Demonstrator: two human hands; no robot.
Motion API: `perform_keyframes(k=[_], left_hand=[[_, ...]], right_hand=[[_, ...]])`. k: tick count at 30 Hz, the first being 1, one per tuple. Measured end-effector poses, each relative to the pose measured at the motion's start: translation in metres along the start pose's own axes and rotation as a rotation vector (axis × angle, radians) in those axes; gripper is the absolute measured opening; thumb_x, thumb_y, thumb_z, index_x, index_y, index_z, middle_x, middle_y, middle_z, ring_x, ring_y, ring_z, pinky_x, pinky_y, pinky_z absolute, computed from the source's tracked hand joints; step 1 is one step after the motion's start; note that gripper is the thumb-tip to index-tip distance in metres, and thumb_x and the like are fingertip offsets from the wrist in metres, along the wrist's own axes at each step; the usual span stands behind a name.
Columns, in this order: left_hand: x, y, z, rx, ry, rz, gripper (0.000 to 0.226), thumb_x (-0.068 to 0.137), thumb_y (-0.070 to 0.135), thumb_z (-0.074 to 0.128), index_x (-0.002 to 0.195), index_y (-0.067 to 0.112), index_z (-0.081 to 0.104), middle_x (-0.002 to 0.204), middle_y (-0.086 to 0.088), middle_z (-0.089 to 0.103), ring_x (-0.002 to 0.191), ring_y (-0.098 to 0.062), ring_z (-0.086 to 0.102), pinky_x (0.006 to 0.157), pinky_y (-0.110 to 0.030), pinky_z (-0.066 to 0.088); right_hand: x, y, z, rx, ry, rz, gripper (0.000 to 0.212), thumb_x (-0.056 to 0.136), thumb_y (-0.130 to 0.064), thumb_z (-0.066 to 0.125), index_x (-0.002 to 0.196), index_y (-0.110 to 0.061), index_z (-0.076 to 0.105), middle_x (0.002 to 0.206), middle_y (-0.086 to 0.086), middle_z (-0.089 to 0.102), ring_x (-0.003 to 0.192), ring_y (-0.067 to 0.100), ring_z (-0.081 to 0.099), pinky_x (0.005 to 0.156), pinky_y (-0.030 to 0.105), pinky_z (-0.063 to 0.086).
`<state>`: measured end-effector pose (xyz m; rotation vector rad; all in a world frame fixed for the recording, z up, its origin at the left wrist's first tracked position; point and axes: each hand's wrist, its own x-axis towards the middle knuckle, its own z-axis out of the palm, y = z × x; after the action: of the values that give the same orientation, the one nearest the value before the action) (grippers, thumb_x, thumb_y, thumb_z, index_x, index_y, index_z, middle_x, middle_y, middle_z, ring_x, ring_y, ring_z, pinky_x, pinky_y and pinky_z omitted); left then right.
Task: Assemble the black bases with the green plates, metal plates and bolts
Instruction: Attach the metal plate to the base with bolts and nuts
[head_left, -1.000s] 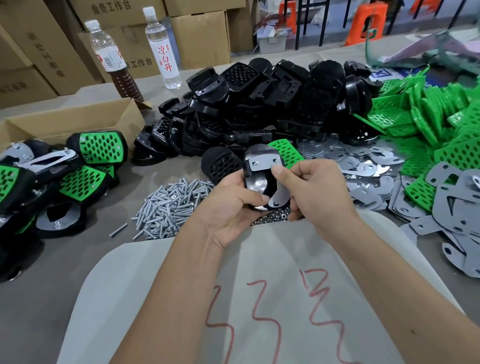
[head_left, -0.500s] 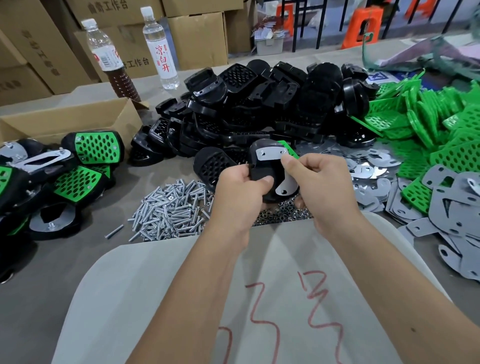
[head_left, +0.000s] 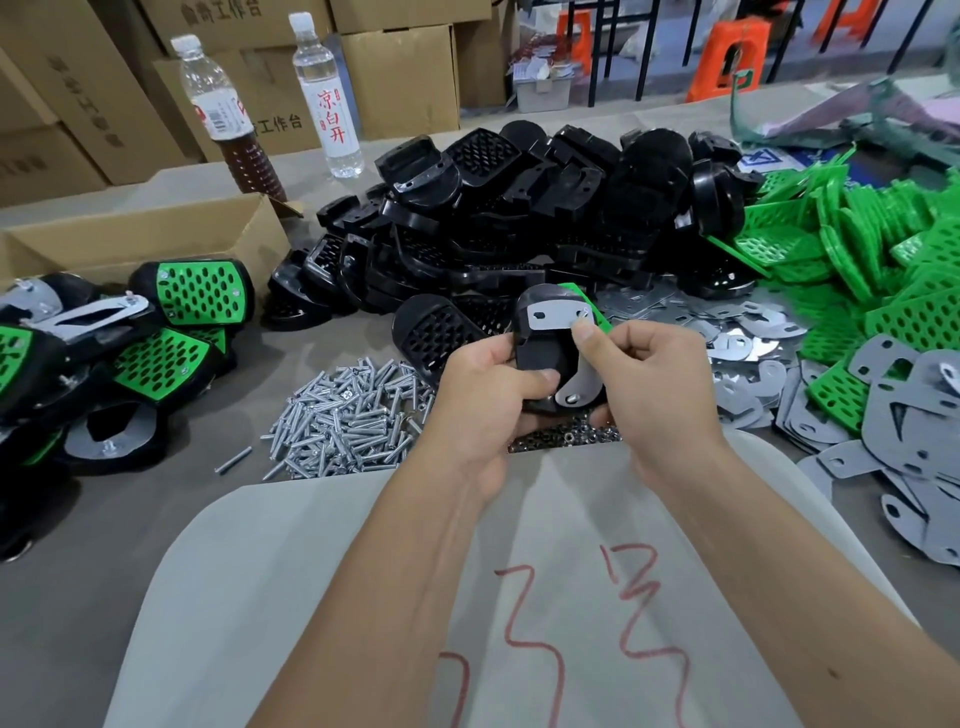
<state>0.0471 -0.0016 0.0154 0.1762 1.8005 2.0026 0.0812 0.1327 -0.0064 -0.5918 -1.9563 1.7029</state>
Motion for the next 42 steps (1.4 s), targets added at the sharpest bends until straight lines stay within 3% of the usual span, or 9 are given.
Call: perform_keyframes(k=[6,11,14,21,25,27,34,39,42], left_hand=[[0.003,0.005,-0.003,-0.164,0.045,-0.06,0.024,0.096,0.0,0.055,0.112,0.002,0.073,0.109,-0.022,0.077,0.095,-0.034,0.073,0.092,-0.06,0.06],[0.006,0.006,-0.007,-0.192,0.106,-0.037,0.016,0.097,0.002,0.06,0.107,0.006,0.071,0.102,-0.017,0.078,0.091,-0.033,0.075,0.081,-0.056,0.064],[0.007,0.006,-0.007,-0.163,0.11,-0.005,0.02,0.099,0.002,0.059,0.107,0.011,0.074,0.105,-0.015,0.078,0.094,-0.034,0.076,0.083,-0.058,0.063],[0.005,0.005,-0.007,-0.095,0.128,0.023,0.02,0.101,0.006,0.06,0.102,0.015,0.078,0.098,-0.008,0.081,0.089,-0.027,0.077,0.087,-0.056,0.062],[0.005,0.004,-0.008,-0.106,0.133,0.041,0.019,0.1,0.006,0.06,0.107,0.012,0.078,0.101,-0.008,0.08,0.088,-0.023,0.076,0.086,-0.05,0.06],[0.006,0.005,-0.009,-0.109,0.142,0.045,0.019,0.101,0.008,0.06,0.108,0.01,0.077,0.102,-0.011,0.08,0.089,-0.025,0.075,0.082,-0.046,0.06],[0.006,-0.001,0.002,-0.108,0.244,0.119,0.019,0.1,0.003,0.061,0.101,0.012,0.078,0.099,-0.012,0.079,0.09,-0.025,0.072,0.091,-0.051,0.058],[0.009,-0.004,0.0,-0.107,0.29,0.105,0.022,0.1,0.004,0.06,0.098,0.017,0.078,0.089,0.0,0.079,0.085,-0.018,0.073,0.072,-0.034,0.056],[0.009,-0.005,-0.001,-0.121,0.315,0.083,0.021,0.1,0.003,0.061,0.098,0.016,0.078,0.088,-0.001,0.079,0.086,-0.021,0.073,0.075,-0.038,0.057]], right_hand=[[-0.001,-0.003,-0.002,0.011,-0.1,-0.054,0.038,0.094,-0.033,0.077,0.073,-0.004,0.063,0.07,0.022,0.07,0.042,0.021,0.058,0.05,0.048,0.051],[-0.002,-0.003,-0.001,0.089,-0.153,-0.078,0.033,0.097,-0.031,0.074,0.073,-0.009,0.065,0.066,0.013,0.071,0.052,0.021,0.06,0.049,0.033,0.049],[-0.003,-0.003,0.0,0.117,-0.175,-0.076,0.032,0.098,-0.028,0.073,0.071,-0.014,0.066,0.065,0.01,0.072,0.056,0.02,0.061,0.048,0.025,0.048],[-0.004,-0.008,-0.002,0.155,-0.247,-0.041,0.03,0.099,-0.024,0.071,0.073,-0.009,0.067,0.068,0.01,0.073,0.056,0.021,0.063,0.05,0.029,0.053],[-0.001,-0.01,-0.004,0.171,-0.277,-0.024,0.032,0.098,-0.021,0.072,0.068,-0.012,0.067,0.053,0.003,0.051,0.052,0.025,0.048,0.051,0.028,0.055],[0.0,-0.01,-0.005,0.161,-0.295,-0.034,0.034,0.097,-0.022,0.073,0.063,-0.018,0.068,0.054,0.003,0.042,0.053,0.024,0.042,0.05,0.025,0.053],[-0.003,-0.004,0.002,0.187,-0.133,0.002,0.02,0.093,-0.022,0.078,0.076,-0.013,0.077,0.049,-0.003,0.056,0.041,0.015,0.044,0.045,0.03,0.041],[-0.001,-0.004,0.0,0.229,-0.247,0.089,0.024,0.099,-0.017,0.071,0.082,0.0,0.073,0.064,0.009,0.04,0.052,0.013,0.031,0.043,0.025,0.026],[-0.002,-0.006,0.0,0.177,-0.277,0.062,0.027,0.1,-0.016,0.07,0.076,-0.002,0.07,0.057,0.004,0.039,0.05,0.013,0.029,0.043,0.025,0.027]])
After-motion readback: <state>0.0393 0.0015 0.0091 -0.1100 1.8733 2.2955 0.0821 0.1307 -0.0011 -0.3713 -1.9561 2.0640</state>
